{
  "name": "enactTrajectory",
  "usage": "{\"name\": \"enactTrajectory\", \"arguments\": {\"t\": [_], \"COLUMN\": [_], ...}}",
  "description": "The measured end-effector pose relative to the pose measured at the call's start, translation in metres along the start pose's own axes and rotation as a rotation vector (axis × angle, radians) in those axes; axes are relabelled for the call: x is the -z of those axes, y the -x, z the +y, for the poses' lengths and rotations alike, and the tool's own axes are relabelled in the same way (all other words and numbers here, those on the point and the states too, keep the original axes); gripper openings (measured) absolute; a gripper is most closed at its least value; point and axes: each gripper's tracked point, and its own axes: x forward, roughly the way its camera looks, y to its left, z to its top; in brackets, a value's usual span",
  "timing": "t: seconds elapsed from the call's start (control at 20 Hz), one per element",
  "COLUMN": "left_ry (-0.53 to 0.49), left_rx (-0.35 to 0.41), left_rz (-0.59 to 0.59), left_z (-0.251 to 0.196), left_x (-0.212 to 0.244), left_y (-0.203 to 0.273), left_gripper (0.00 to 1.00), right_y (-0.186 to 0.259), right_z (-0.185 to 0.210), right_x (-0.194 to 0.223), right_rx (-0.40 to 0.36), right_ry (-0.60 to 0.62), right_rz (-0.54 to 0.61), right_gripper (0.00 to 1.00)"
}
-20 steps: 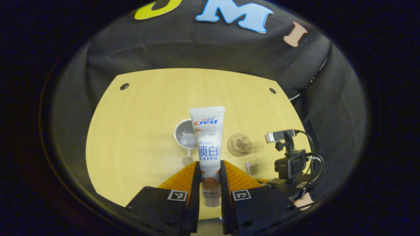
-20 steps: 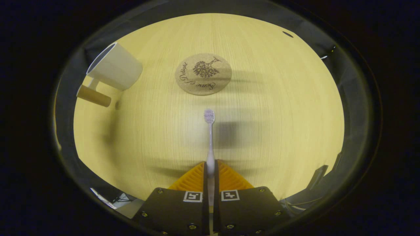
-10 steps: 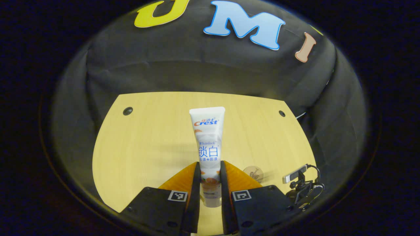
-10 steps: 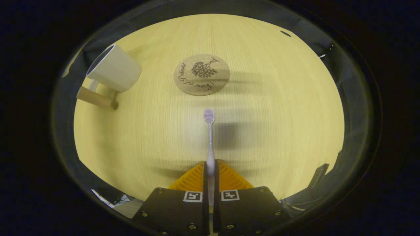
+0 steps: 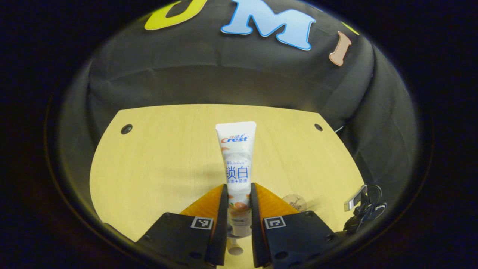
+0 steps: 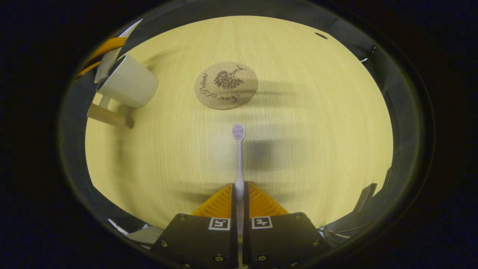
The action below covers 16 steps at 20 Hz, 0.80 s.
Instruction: Put the toothbrush and toothpaste on the desktop into the cup, then pick up the cup and place it on the coaster on the desktop.
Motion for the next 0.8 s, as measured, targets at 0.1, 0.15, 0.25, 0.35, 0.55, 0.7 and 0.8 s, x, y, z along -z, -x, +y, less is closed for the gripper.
{"name": "enactTrajectory", "arguments": {"t": [0.1, 0.15, 0.25, 0.35, 0.55, 0.7, 0.8], "left_ry": [-0.026, -0.035, -0.037, -0.035, -0.027, -0.005, 0.012], "left_rx": [-0.014, -0.015, -0.002, 0.005, 0.011, 0.003, 0.017], "left_rz": [-0.021, -0.028, -0.031, -0.055, -0.052, -0.046, -0.052], "left_z": [0.000, 0.000, -0.002, -0.004, -0.005, -0.002, 0.002], "left_x": [0.007, 0.010, 0.014, 0.011, 0.016, 0.023, 0.029], "left_y": [-0.006, -0.008, -0.009, -0.007, -0.001, 0.006, 0.012], "left_gripper": [0.35, 0.35, 0.36, 0.40, 0.60, 0.57, 0.58], "right_y": [0.000, 0.001, 0.000, 0.000, 0.000, 0.000, 0.001], "right_z": [0.000, 0.000, 0.000, 0.000, 0.000, 0.001, 0.003], "right_x": [0.000, 0.000, 0.000, 0.000, -0.001, -0.001, 0.003], "right_rx": [0.000, 0.001, 0.004, 0.005, 0.008, 0.000, -0.034], "right_ry": [-0.003, -0.002, -0.001, -0.001, -0.003, -0.011, -0.035], "right_rz": [0.001, 0.001, 0.000, -0.001, -0.004, -0.025, -0.027], "right_gripper": [0.06, 0.06, 0.06, 0.06, 0.07, 0.06, 0.06]}}
